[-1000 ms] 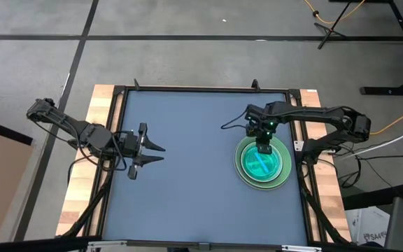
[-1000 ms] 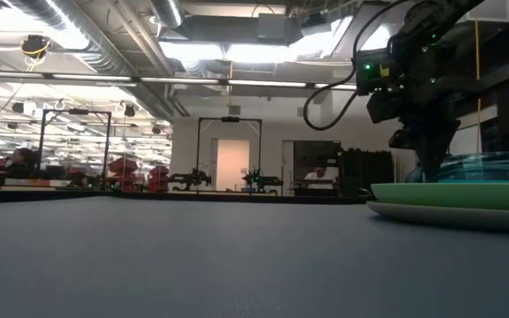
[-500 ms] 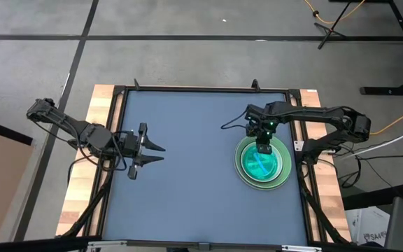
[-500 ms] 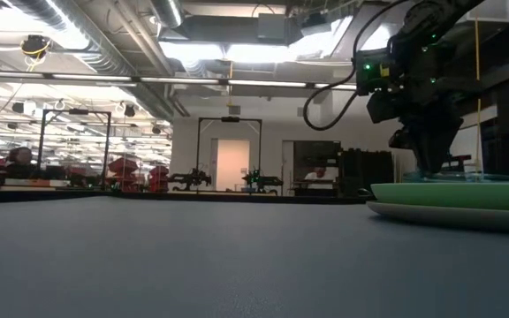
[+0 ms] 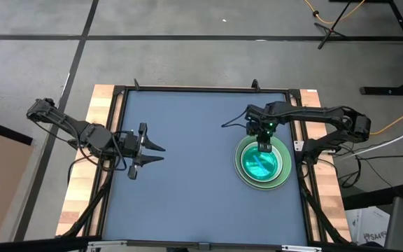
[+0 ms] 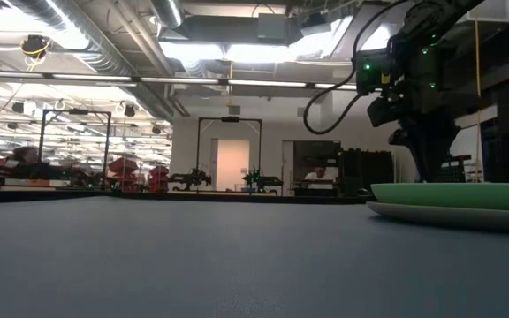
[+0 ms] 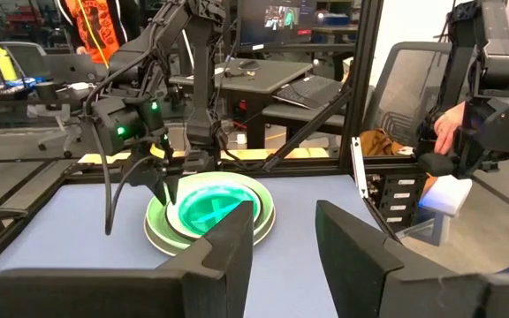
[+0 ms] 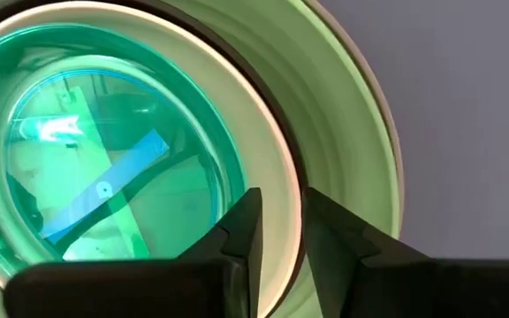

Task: Stack plastic plates
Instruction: Return to Home Position

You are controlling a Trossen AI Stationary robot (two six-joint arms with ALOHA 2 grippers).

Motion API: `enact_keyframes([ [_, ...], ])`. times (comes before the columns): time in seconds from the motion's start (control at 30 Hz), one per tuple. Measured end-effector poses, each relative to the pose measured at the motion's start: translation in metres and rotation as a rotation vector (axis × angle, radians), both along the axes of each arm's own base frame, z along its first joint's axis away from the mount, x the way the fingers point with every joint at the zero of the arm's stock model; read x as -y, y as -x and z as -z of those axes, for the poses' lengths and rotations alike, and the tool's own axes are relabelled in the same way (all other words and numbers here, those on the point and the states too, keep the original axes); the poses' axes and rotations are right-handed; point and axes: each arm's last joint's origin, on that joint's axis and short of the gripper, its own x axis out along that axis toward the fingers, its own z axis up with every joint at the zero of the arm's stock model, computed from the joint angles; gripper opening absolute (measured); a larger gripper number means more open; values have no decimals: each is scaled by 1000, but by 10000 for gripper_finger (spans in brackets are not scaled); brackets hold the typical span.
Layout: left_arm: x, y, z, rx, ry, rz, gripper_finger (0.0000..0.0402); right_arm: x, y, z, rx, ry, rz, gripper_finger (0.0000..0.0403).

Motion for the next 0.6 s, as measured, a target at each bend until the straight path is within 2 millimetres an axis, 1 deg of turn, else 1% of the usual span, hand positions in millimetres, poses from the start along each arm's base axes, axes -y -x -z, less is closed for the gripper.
enact_keyframes([
  [0.23,0,0,0,0,-3,-4,118,1,-1,0,4,33,-4,74],
  [0.4,-4,-1,0,4,-12,-86,118,1,-2,-1,16,37,-4,74],
  [0.5,-9,-2,0,5,-38,-140,118,1,-1,-7,65,44,-5,74],
  [0.6,-15,0,-2,17,-59,-171,118,-1,4,-18,124,53,-8,74],
])
